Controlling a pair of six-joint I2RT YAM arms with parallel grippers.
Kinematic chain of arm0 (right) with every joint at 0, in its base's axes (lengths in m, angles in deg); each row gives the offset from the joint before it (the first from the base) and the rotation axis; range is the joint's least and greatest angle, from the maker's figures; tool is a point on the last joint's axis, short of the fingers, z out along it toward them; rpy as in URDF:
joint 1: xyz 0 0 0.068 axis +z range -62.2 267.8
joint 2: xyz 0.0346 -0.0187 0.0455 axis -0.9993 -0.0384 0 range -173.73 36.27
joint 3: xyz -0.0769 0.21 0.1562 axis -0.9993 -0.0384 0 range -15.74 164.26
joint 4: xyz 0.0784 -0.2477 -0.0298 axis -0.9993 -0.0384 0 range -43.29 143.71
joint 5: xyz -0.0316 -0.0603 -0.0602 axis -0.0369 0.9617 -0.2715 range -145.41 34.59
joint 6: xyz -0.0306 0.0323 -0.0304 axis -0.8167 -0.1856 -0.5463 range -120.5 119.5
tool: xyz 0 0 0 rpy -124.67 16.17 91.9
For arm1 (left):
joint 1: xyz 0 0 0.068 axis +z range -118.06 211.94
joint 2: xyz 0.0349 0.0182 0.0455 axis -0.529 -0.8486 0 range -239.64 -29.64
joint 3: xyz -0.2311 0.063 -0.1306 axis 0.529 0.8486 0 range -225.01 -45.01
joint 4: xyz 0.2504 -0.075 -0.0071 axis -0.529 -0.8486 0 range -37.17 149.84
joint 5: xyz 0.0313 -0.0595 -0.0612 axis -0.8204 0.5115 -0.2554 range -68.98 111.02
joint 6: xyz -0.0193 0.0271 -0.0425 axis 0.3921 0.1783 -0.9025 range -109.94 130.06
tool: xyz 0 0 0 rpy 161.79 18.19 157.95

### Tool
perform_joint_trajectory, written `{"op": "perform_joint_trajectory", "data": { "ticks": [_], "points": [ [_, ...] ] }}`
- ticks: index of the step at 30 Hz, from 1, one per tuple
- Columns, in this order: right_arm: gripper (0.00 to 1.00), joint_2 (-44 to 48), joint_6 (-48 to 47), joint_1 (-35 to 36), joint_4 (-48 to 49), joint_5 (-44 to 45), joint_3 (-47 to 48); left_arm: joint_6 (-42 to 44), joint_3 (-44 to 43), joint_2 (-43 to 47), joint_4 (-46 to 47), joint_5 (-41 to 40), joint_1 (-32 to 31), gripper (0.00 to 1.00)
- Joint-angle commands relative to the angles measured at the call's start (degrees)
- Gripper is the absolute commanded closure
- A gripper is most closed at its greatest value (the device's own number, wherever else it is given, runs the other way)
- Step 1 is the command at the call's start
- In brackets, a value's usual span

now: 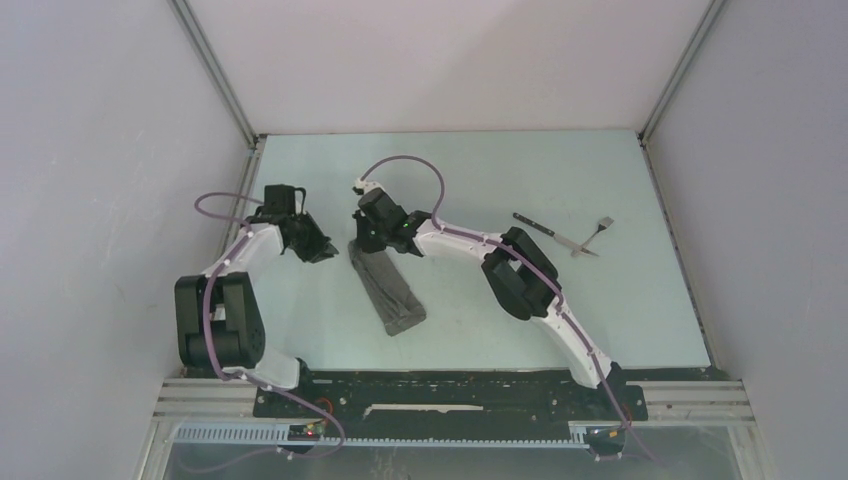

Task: Fold the napkin into a case and place the utensils inside
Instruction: Grasp the top corner of the smaller rectangle folded napkin from the folded napkin.

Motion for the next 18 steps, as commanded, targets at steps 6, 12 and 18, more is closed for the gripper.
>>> {"op": "perform_joint_trajectory", "data": {
  "ticks": [6, 12, 18],
  "points": [
    [1.00, 6.1, 14.2, -2.1, 10.4, -4.3, -9.2, 5.7, -10.4, -6.7, -6.0, -6.5, -8.5, 0.83],
    [1.00, 9.7, 19.8, -3.1, 17.5, -3.0, -16.2, 6.7, -14.4, -11.0, -8.9, -7.9, -10.7, 0.88],
    [1.00, 9.7, 22.4, -3.5, 19.0, -3.6, -17.0, 7.8, -16.1, -12.0, -10.2, -10.2, -11.9, 0.83]
  ]
}}
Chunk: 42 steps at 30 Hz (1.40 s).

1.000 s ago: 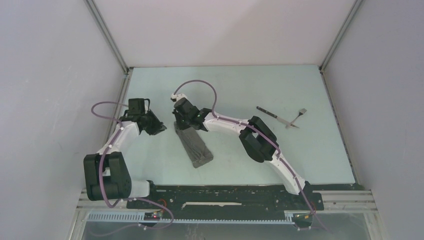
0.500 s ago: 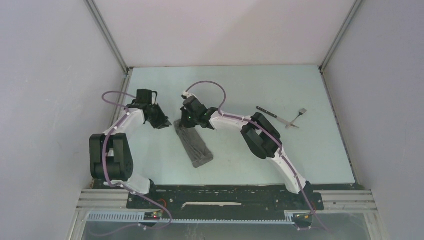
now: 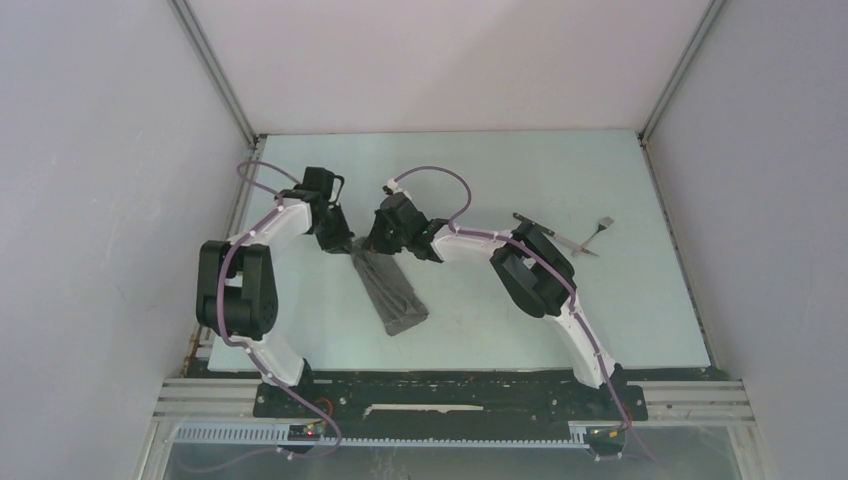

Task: Fold the napkin into a case and place the utensils inside
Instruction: Grasp the top corner of the smaller rectangle folded napkin from the folded napkin.

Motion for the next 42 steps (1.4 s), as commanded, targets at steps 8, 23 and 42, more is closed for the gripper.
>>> {"op": "perform_joint_trajectory", "data": {
  "ticks": [8, 23, 42],
  "points": [
    [1.00, 3.4, 4.2, -0.4, 3.5, 0.5, 0.4, 3.6, -6.6, -3.8, -5.0, -7.6, -4.1, 0.79],
    [1.00, 3.1, 4.6, -0.6, 4.2, 0.0, -0.3, 5.0, -10.7, -8.9, -6.9, -10.3, -5.9, 0.74],
    [1.00, 3.0, 5.4, 0.0, 4.5, 0.1, -0.6, 5.2, -13.0, -12.2, -7.3, -11.7, -6.7, 0.85]
  ]
}}
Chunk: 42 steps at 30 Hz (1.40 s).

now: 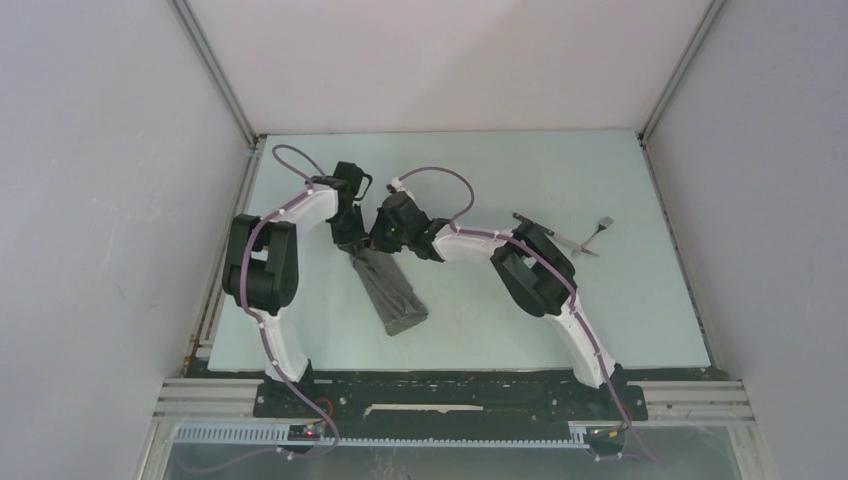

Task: Fold the napkin into a case and place the utensils inside
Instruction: Grasp the top corner of the smaller rectangle folded napkin from the folded napkin.

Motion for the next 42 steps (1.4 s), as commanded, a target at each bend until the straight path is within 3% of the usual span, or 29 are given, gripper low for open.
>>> {"op": "perform_joint_trajectory", "data": {
  "ticks": [1, 5, 26, 42],
  "points": [
    [1.00, 2.9, 1.0, 0.3, 2.5, 0.4, -0.1, 1.1, -2.8, -0.3, 0.2, -1.7, -0.3, 0.89],
    [1.00, 2.9, 1.2, 0.7, 2.4, 0.6, -0.2, 1.3, -2.4, 1.0, 0.6, -2.8, -0.3, 1.00],
    [1.00, 1.6, 8.5, 1.9, 11.9, -5.4, -5.9, 2.7, 2.9, 8.1, 4.2, 2.8, 2.6, 1.00],
    [1.00, -3.4, 7.2, 2.5, 9.9, -3.7, -4.3, 1.2, 4.8, 11.8, 4.7, 4.7, 2.6, 1.00]
  ]
}}
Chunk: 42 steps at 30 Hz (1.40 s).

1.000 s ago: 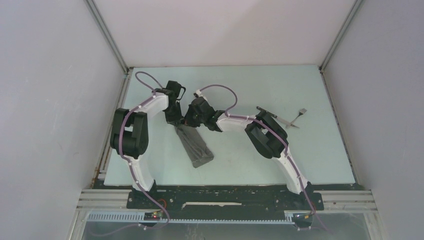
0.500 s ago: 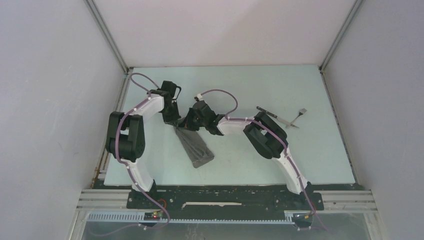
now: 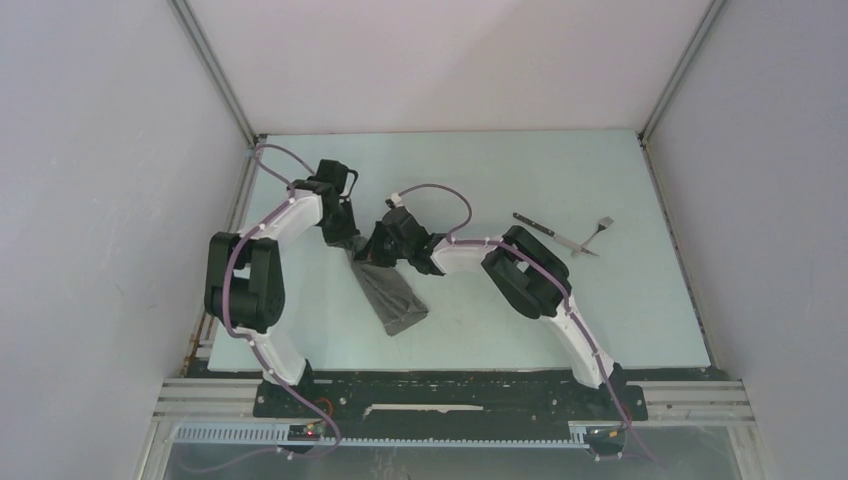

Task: Fold the napkin into a case and place the utensils inside
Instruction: Grasp the top corner of the smaller rectangle folded napkin from the folded napkin.

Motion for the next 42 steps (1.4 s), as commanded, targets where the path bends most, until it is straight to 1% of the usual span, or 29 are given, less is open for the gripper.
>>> {"op": "perform_joint_trajectory", "data": {
  "ticks": [1, 4, 8, 10, 12, 15, 18, 19, 21, 24, 28, 32, 34, 38, 40, 42],
  "points": [
    [1.00, -2.5, -0.3, 0.2, 0.0, 0.3, 1.6, -0.3, 1.3, 4.1, 2.1, 2.2, 0.1, 1.00],
    [1.00, -3.5, -1.3, -0.5, 0.1, -0.5, 3.5, -0.7, 3.0, 5.1, 2.2, 3.1, 0.1, 1.00],
    [1.00, -6.3, -3.2, -1.1, -0.1, -3.6, 9.6, -1.1, 4.9, 4.9, 2.9, 4.8, 0.2, 1.00],
    [1.00, -7.4, -2.9, -1.8, 4.1, -6.5, 9.8, -0.9, 4.6, 5.4, 2.8, 4.3, 0.3, 1.00],
    [1.00, -7.4, -3.1, -2.1, 8.7, -8.6, 8.0, -0.6, 3.9, 5.4, 2.1, 3.9, 0.5, 1.00],
    [1.00, -5.6, -3.6, -2.7, 17.3, -7.9, 2.2, -1.1, 3.0, 4.7, 1.0, 2.9, 1.2, 1.00],
    [1.00, -7.0, -2.2, -3.9, 21.7, -9.8, 2.4, -1.6, 3.1, 4.2, 0.5, 2.1, 2.4, 1.00],
    [1.00, -7.9, -1.9, -4.1, 21.8, -10.8, 3.9, -1.6, 3.2, 4.2, 0.5, 2.3, 2.7, 1.00],
    [1.00, -9.8, -2.0, -3.9, 19.1, -11.5, 7.5, -2.1, 2.9, 3.9, 0.0, 1.5, 3.0, 1.00],
    [1.00, -11.8, -0.8, -3.7, 19.8, -11.8, 9.2, -1.3, 2.4, 3.0, -0.4, 2.2, 3.8, 0.97],
    [1.00, -15.0, -1.2, -2.3, 16.4, -12.5, 13.6, -1.6, 1.6, 2.8, 0.1, 4.5, 4.2, 0.97],
    [1.00, -17.3, -2.7, -0.5, 14.3, -13.1, 17.2, -1.1, -0.7, 1.3, -1.7, 3.5, 4.3, 0.97],
    [1.00, -17.9, -3.1, 0.0, 13.0, -12.5, 18.3, -1.6, -0.7, 0.8, -2.0, 3.6, 4.7, 0.92],
    [1.00, -18.3, -2.5, -0.6, 12.2, -12.3, 18.9, -2.8, 1.8, 4.5, 0.6, 2.0, 6.1, 0.70],
    [1.00, -18.1, -2.9, -0.9, 10.2, -12.1, 19.5, -2.9, 2.0, 6.9, 0.7, 1.4, 6.9, 0.64],
    [1.00, -17.7, -2.5, -0.9, 8.7, -11.6, 19.5, -3.9, 3.4, 10.0, 1.5, 2.1, 8.2, 0.61]
  ]
}}
